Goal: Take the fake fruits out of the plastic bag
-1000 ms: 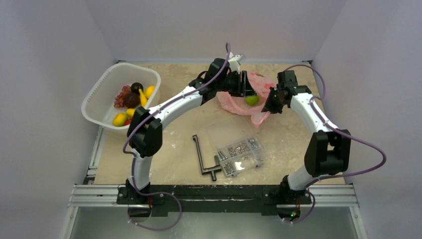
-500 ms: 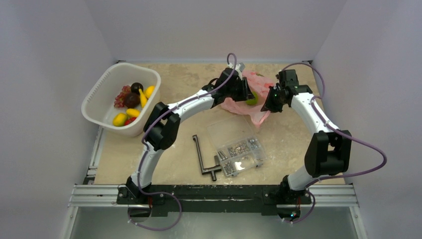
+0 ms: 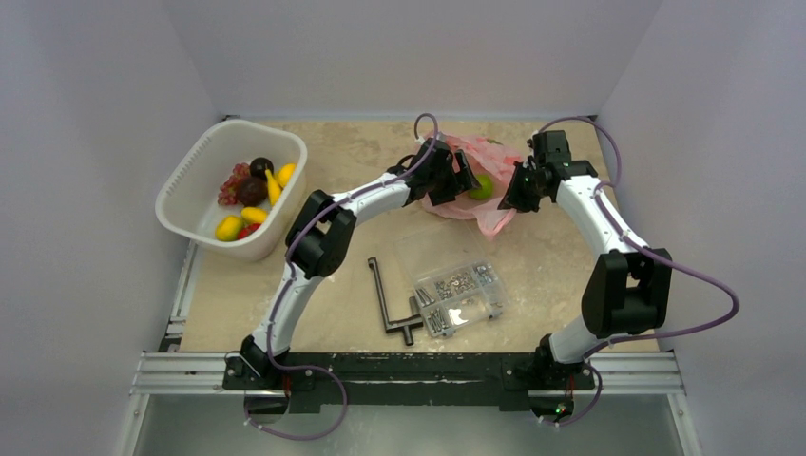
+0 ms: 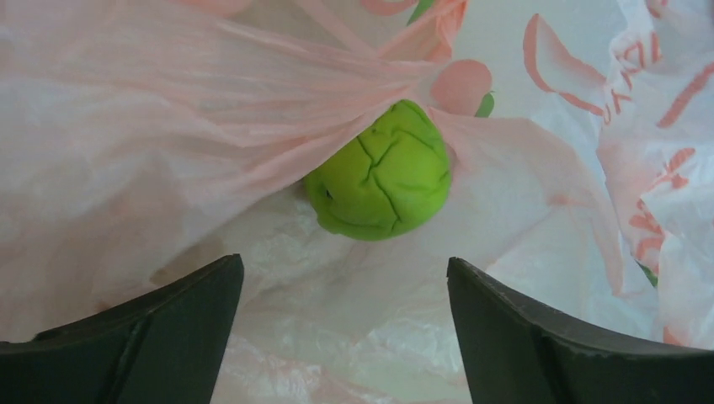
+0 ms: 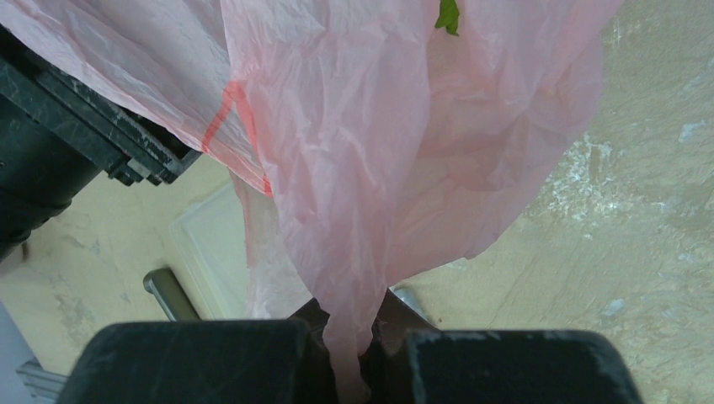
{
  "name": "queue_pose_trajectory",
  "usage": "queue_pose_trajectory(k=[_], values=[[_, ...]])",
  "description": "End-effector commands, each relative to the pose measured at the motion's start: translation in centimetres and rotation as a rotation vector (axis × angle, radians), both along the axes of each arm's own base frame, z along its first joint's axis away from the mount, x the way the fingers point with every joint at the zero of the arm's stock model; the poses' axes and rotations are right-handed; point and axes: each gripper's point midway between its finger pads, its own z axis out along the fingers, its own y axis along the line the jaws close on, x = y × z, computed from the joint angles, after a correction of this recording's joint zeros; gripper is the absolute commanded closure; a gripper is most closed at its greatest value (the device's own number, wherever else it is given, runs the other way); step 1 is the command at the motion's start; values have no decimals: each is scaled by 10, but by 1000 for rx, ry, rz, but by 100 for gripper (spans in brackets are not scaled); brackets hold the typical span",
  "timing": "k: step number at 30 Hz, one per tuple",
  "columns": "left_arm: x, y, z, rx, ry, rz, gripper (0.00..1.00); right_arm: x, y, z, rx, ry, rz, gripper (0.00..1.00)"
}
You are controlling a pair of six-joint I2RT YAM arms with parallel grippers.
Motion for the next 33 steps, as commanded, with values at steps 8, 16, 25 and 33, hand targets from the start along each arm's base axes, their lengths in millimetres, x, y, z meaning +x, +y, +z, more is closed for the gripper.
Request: queue_pose_trajectory(k=[8,16,25,33], values=[[35,-21,11,-37,-67,76,8,19,10,16,51,-53,22,100],[38,-31,-2,9,-71,130,17,22,13,17,64,-58,30,100],[47,-43,1,-14,-112,116,56,21,15,20,78,-62,34,100],[40,-24,75,-43,-188,14,78,32,3,28,52,-75,-36,100]])
